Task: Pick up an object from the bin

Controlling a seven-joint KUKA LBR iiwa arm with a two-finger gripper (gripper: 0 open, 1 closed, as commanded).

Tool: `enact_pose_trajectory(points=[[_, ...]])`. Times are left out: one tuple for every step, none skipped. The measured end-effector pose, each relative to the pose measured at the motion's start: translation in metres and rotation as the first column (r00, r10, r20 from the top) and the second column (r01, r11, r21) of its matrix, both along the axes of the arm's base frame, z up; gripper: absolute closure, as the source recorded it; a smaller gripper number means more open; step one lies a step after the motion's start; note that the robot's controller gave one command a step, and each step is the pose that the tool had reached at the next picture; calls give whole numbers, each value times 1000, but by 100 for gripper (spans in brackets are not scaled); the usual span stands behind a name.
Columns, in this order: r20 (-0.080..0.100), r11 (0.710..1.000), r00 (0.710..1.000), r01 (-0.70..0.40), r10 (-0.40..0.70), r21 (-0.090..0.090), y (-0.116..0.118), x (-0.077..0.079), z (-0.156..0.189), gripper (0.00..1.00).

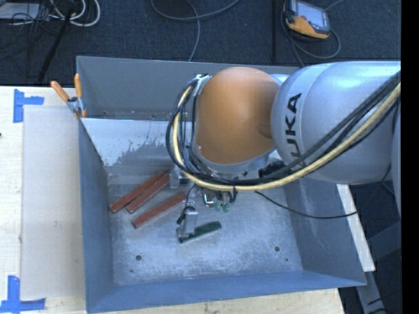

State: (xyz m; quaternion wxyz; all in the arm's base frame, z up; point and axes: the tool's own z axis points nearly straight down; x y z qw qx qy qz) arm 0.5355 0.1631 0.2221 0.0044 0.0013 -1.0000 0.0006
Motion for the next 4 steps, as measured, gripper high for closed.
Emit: enact_pose_trajectory(points=[[2,960,960,-281,281,1,-49,3,-154,0],[7,961,961,-278,278,2,-49,4,-152,100],[16,856,855,-518,518,2,21,3,-56,100],[19,837,837,-547,547,-1,16,12,78,100]])
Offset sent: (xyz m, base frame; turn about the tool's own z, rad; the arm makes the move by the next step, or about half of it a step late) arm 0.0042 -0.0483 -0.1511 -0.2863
